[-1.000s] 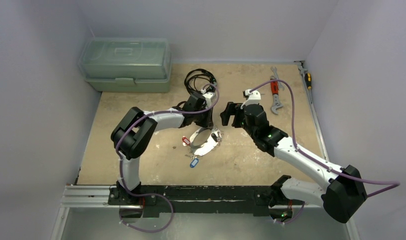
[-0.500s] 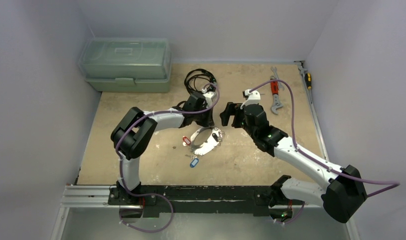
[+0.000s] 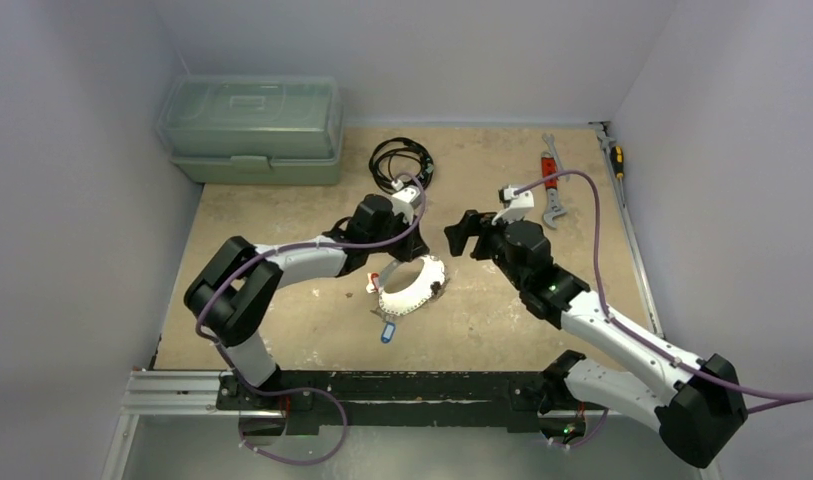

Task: Put the keys on the keyring

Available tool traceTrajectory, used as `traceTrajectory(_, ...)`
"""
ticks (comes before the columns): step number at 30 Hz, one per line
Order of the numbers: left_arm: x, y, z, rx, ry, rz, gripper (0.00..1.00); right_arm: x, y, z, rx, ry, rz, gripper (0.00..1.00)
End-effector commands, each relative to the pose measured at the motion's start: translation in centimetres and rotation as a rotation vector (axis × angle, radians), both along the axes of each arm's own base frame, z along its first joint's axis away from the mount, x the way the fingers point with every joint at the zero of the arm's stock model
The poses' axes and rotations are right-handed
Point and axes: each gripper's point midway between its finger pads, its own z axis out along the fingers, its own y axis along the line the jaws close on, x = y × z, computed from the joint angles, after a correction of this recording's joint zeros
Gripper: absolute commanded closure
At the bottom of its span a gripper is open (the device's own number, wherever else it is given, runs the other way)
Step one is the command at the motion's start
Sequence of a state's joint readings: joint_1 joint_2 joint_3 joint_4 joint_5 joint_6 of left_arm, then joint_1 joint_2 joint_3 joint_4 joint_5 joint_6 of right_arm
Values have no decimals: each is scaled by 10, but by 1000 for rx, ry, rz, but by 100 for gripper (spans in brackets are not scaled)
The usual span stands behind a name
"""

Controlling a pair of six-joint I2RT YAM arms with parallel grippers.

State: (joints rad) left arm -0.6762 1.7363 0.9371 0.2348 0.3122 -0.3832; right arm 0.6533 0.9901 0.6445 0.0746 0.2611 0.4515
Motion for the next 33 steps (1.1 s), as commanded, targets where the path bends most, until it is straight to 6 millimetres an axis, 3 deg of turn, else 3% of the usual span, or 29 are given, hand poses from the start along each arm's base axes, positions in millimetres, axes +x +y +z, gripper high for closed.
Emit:
traceTrajectory(1,-6,-9,57,-151,-145,-47,100,-4,4,32,70,-127,53,11)
traceTrajectory(7,-28,4,90,-248,-236,-56,100,-23,8,56,137,-241,138,11)
traceTrajectory(19,-75,27,155,-454,-428,-89,100,-81,24,108,272,-495,416,12)
traceTrajectory(25,-103,38,172,-542,-479,-140,100,-84,25,106,278,-520,436,19)
traceTrajectory(33,-126,52,193,-616,-535,-159,100,-109,52,110,303,-570,656,22)
